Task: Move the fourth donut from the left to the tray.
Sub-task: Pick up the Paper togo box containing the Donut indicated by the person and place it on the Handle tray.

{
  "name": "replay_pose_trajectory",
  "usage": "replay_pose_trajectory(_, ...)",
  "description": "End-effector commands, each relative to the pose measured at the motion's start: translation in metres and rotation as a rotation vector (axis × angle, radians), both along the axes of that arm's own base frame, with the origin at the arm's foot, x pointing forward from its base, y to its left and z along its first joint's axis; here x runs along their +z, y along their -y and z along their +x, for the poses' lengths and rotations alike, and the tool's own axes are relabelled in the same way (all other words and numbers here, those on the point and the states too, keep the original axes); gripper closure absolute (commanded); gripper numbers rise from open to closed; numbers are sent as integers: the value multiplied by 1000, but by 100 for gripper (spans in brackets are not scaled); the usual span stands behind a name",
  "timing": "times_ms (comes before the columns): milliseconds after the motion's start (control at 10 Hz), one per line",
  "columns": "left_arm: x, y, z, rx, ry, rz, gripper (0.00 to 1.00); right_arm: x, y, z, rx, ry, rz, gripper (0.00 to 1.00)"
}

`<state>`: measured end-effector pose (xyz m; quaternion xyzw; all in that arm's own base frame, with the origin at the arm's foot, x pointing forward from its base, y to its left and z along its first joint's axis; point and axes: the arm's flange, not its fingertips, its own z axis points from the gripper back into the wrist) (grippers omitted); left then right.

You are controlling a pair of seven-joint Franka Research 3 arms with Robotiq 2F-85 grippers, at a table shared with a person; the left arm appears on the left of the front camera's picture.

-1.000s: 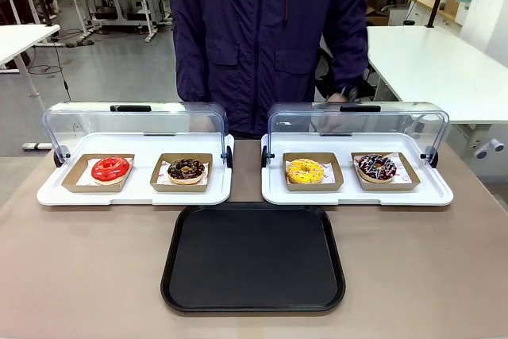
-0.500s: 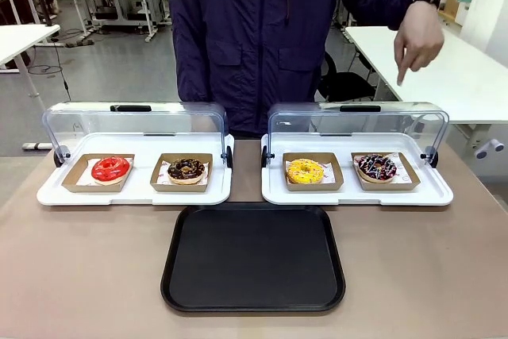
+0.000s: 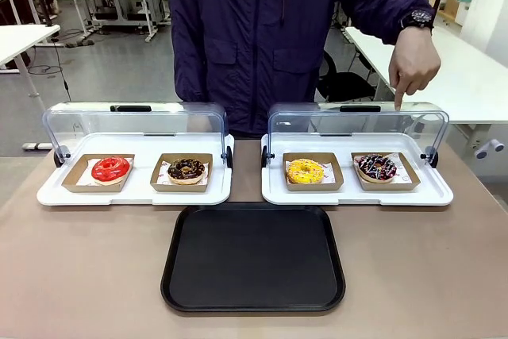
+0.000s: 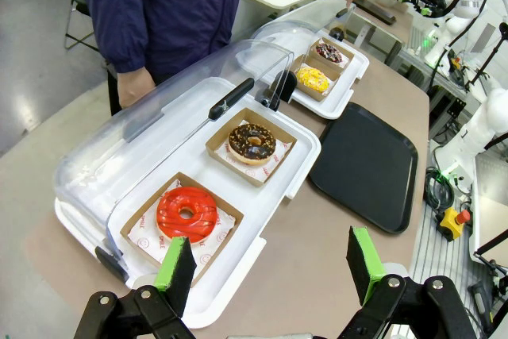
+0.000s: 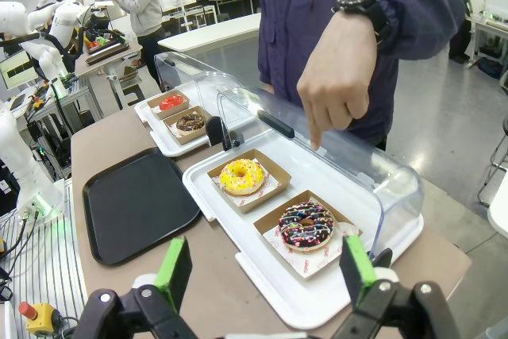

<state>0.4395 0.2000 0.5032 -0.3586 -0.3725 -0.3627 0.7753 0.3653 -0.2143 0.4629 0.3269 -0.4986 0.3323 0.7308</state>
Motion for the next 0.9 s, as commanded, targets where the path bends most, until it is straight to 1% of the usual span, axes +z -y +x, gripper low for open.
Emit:
replay_pose_trajectory(0, 0, 0, -1, -4, 5, -10, 0, 2, 2, 5, 3, 34, 2, 0)
replay_pose_trajectory(800, 0, 0, -1, -4, 5, -10, 0, 2, 2, 5, 3, 34, 2, 0)
